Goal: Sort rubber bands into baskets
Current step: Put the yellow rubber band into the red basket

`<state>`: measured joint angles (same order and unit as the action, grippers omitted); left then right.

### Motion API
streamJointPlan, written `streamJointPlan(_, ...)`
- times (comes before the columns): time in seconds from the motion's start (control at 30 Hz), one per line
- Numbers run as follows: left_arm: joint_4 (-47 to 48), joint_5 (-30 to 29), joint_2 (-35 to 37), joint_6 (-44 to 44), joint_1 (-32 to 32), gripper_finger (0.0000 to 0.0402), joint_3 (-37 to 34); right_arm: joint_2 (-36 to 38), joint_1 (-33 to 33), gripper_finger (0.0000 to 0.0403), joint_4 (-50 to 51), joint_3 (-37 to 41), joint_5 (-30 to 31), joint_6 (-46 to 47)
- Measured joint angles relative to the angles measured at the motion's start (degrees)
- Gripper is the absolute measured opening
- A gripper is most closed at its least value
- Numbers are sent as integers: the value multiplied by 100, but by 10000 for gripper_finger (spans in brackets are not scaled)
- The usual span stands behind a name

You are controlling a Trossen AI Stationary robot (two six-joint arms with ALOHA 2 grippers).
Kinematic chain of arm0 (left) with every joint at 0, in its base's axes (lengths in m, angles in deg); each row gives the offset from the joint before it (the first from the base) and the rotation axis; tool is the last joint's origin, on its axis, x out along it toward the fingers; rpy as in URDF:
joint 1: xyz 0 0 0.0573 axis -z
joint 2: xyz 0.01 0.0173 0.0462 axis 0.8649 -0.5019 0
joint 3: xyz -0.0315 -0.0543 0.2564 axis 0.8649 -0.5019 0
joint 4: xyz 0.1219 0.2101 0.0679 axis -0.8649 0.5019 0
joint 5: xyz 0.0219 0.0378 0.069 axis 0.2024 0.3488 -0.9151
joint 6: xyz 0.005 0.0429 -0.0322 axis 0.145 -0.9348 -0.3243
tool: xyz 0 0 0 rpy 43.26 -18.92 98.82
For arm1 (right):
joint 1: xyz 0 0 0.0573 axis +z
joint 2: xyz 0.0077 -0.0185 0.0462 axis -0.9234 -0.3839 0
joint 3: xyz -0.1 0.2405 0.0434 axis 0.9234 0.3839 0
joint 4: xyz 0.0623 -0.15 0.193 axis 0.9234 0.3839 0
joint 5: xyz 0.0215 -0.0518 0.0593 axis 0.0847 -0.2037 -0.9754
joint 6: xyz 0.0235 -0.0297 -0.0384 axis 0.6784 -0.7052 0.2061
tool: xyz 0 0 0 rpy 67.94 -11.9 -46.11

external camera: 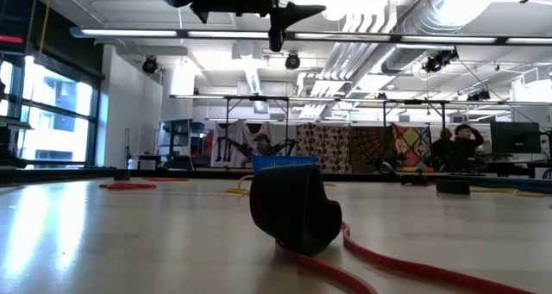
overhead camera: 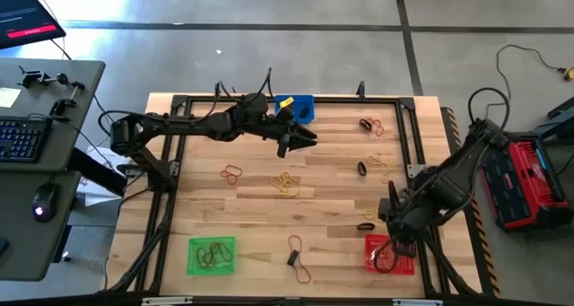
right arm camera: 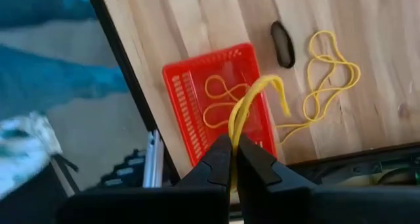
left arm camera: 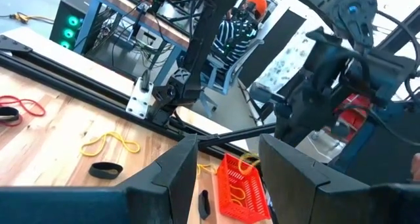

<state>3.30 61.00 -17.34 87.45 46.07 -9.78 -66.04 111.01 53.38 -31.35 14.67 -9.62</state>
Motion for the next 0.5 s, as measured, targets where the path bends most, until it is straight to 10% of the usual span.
streamJointPlan(0.5, -2, 0, 0, 27, 0, 157, 0, 178, 493, 0, -1635, 1079, -823, 300)
